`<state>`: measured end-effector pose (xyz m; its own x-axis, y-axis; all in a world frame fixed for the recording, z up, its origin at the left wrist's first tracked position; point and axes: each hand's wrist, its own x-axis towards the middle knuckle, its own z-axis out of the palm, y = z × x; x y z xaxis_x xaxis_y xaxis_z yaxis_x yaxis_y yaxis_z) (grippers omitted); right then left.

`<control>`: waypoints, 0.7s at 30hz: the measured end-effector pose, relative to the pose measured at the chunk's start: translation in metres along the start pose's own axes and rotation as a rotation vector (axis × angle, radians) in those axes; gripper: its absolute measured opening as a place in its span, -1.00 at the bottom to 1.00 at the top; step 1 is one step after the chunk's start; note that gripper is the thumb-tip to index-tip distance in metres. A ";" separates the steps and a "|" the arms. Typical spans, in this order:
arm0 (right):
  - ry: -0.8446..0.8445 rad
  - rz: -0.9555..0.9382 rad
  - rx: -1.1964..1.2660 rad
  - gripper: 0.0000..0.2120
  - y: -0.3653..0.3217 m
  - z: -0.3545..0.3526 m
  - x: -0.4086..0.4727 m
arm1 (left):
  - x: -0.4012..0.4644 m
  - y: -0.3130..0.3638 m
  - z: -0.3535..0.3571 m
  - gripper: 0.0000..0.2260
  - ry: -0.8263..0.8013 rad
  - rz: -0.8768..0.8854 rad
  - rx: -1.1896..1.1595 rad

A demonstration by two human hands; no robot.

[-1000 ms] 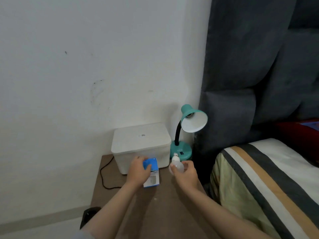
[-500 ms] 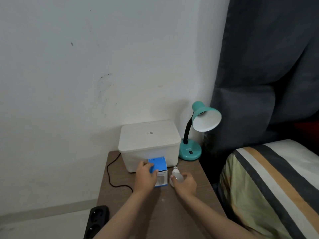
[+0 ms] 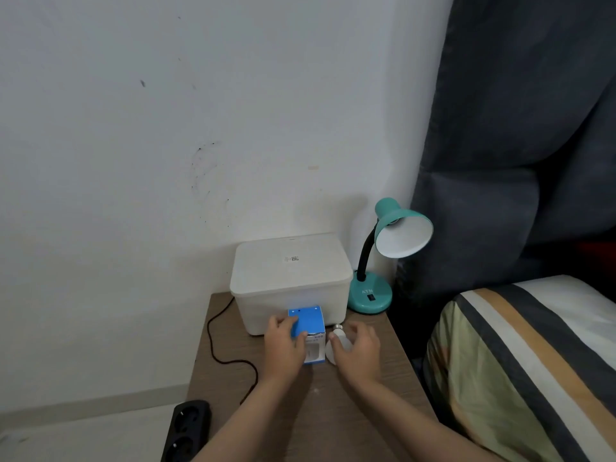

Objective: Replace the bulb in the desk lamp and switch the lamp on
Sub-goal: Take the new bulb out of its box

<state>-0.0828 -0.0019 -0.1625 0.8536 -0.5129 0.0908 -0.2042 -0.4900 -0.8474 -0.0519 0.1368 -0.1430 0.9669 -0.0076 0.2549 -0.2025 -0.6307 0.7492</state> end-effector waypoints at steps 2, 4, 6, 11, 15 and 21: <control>-0.027 -0.102 0.055 -0.66 -0.006 -0.004 0.001 | -0.001 0.000 0.001 -0.65 0.025 -0.033 -0.024; -0.095 -0.146 0.078 -0.66 -0.013 -0.007 0.005 | -0.002 -0.001 0.001 -0.70 0.035 -0.055 -0.042; -0.169 -0.154 0.064 -0.64 -0.016 -0.006 0.009 | -0.002 -0.004 0.001 -0.74 0.033 -0.070 -0.036; -0.274 -0.064 0.097 -0.66 -0.017 0.006 0.011 | -0.003 -0.007 -0.002 -0.75 0.008 -0.053 -0.062; -0.290 -0.058 0.146 -0.69 -0.015 0.010 0.008 | -0.004 -0.007 -0.005 -0.76 0.009 -0.042 -0.082; -0.285 -0.109 0.169 -0.63 -0.014 0.008 0.003 | -0.010 -0.006 -0.013 -0.63 -0.004 -0.004 -0.134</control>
<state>-0.0735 0.0096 -0.1544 0.9705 -0.2346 0.0558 -0.0426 -0.3949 -0.9177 -0.0620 0.1511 -0.1421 0.9683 -0.0091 0.2496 -0.2176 -0.5213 0.8252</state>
